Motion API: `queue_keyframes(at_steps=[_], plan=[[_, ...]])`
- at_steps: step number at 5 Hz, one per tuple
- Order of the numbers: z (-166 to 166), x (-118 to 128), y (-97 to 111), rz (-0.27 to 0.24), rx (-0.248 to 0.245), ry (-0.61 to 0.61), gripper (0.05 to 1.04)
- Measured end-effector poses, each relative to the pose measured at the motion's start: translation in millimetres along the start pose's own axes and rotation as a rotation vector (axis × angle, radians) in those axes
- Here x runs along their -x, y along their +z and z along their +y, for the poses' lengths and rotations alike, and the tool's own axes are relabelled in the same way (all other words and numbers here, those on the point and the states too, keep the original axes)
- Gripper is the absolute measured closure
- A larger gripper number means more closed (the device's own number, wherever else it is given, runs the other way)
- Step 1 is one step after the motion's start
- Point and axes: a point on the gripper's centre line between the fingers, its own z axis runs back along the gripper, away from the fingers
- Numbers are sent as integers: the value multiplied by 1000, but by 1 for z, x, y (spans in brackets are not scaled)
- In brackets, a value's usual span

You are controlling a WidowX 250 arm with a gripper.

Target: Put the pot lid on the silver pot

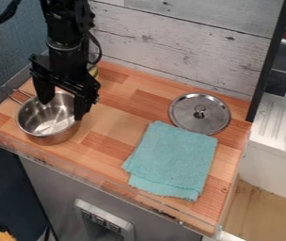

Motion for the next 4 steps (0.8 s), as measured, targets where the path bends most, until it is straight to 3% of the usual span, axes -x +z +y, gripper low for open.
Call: queue_keyframes(at_steps=[1, 3, 4], plan=[[-3, 1, -6, 24, 10, -1, 82], [-70, -52, 2, -22, 59, -134, 82], [-110, -89, 10, -72, 111, -185, 82]])
